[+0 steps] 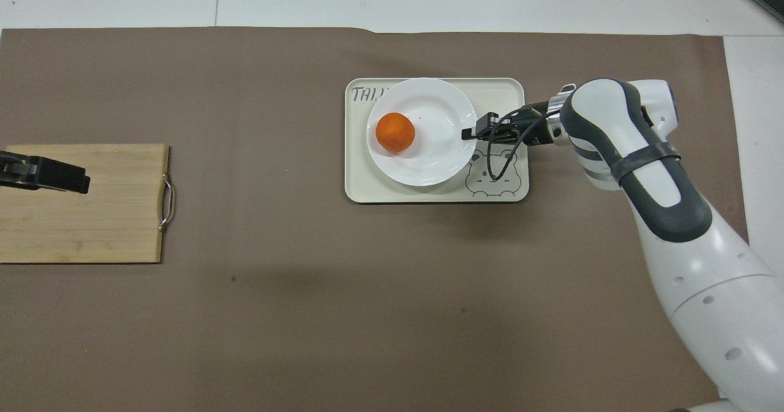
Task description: Place orange and plate with both arms
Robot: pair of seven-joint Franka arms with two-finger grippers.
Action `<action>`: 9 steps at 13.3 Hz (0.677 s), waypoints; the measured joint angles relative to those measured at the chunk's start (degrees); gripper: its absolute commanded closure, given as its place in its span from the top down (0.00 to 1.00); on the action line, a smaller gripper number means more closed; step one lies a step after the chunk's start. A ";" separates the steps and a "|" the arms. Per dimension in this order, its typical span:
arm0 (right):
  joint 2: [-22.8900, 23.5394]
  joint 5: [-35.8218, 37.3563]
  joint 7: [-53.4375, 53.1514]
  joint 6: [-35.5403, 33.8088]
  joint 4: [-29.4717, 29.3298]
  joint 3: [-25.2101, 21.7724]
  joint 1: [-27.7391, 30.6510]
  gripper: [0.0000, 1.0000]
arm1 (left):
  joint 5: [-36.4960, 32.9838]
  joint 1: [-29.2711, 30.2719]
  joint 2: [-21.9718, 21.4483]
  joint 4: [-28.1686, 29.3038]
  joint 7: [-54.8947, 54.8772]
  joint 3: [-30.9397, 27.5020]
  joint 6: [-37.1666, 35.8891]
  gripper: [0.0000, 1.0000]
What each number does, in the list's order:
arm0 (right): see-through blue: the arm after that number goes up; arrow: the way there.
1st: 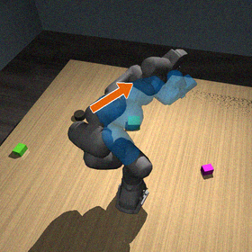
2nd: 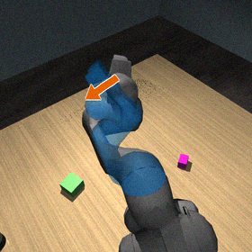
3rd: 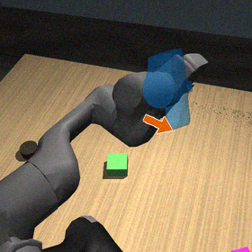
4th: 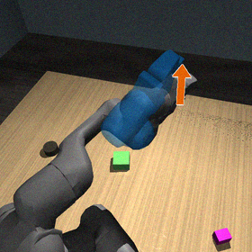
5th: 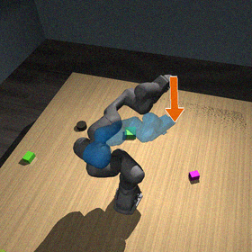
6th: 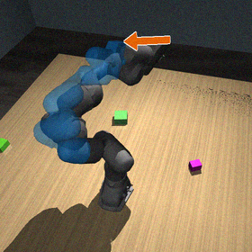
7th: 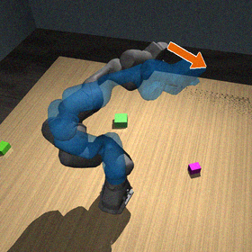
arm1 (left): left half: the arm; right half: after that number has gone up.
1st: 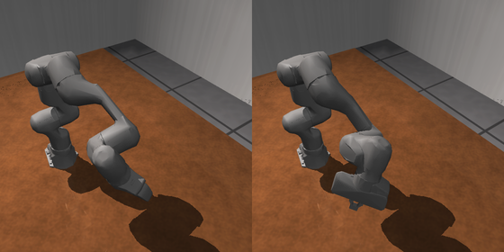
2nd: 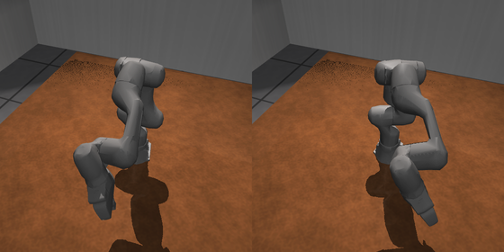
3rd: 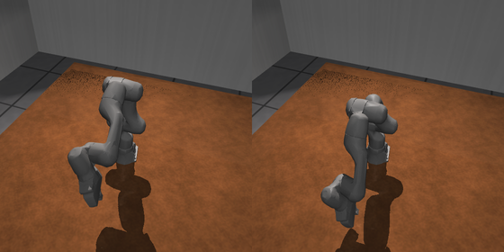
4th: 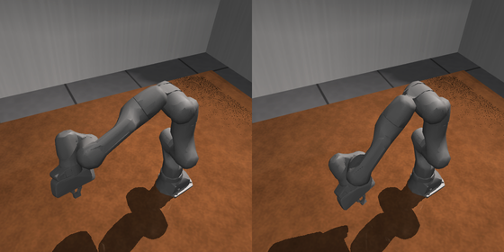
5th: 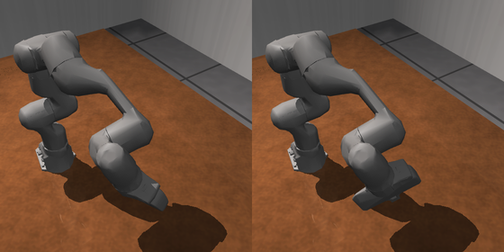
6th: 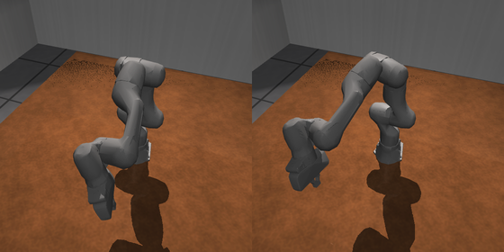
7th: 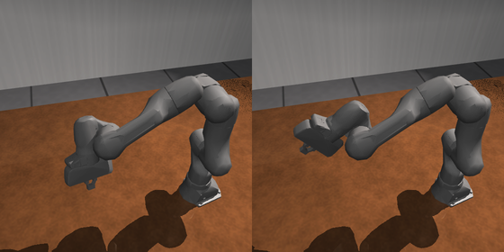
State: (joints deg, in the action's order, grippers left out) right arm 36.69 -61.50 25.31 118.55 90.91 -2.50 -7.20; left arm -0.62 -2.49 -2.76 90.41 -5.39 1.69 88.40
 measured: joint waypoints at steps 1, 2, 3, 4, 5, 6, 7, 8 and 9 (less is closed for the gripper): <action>-0.01 0.10 0.30 0.00 -0.04 -0.01 0.14 0.00 | 0.00 0.00 0.00 0.00 0.00 0.00 0.00 1.00; -0.01 0.22 1.14 0.03 0.00 -0.05 0.30 0.15 | 0.00 0.00 0.00 0.00 0.00 0.00 0.00 1.00; 0.00 0.35 1.46 0.15 0.10 -0.09 0.52 0.36 | 0.00 0.00 0.00 0.00 0.00 0.00 0.00 1.00; 0.04 0.94 1.49 0.94 0.30 -0.13 0.74 0.82 | 0.00 0.00 0.00 0.00 0.00 0.00 0.00 1.00; 0.15 1.26 1.56 1.52 0.53 -0.21 0.88 1.00 | 0.00 0.00 0.00 0.00 0.00 0.00 0.00 1.00; 0.23 1.42 1.64 1.82 0.55 -0.28 0.90 1.00 | 0.00 0.00 0.00 0.00 0.00 0.00 0.00 1.00; 0.23 1.50 1.69 1.92 0.50 -0.28 0.89 1.00 | 0.00 0.00 0.00 0.00 0.00 0.00 0.00 1.00; 0.18 1.60 1.69 1.99 0.34 -0.31 0.90 1.00 | 0.00 0.00 0.00 0.00 0.00 0.00 0.00 1.00; -0.01 1.95 1.69 2.05 0.15 -0.43 0.91 1.00 | 0.00 0.00 0.00 0.00 0.00 0.00 0.00 1.00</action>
State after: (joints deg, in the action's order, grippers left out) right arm 36.68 -59.55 27.00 120.60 91.07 -2.93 -6.29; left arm -0.62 -2.49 -2.76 90.41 -5.39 1.69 88.40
